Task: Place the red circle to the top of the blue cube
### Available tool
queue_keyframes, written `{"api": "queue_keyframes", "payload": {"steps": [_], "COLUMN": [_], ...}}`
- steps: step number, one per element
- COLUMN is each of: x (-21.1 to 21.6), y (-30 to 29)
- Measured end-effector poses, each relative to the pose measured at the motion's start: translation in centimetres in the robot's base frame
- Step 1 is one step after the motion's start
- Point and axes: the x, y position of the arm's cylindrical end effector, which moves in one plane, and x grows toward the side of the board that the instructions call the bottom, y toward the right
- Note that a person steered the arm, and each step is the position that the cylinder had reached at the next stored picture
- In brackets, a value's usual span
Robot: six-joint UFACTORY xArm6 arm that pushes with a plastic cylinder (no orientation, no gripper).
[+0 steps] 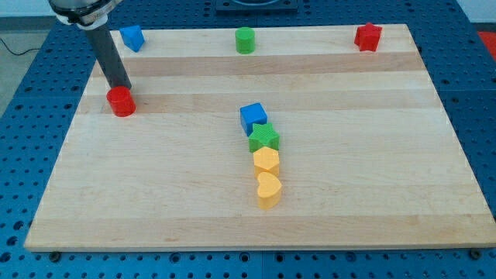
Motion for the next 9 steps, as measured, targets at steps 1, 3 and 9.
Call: {"api": "queue_keyframes", "payload": {"steps": [1, 3, 9], "x": [0.2, 3.2, 3.9], "y": [-3.3, -6.6, 16.9]}}
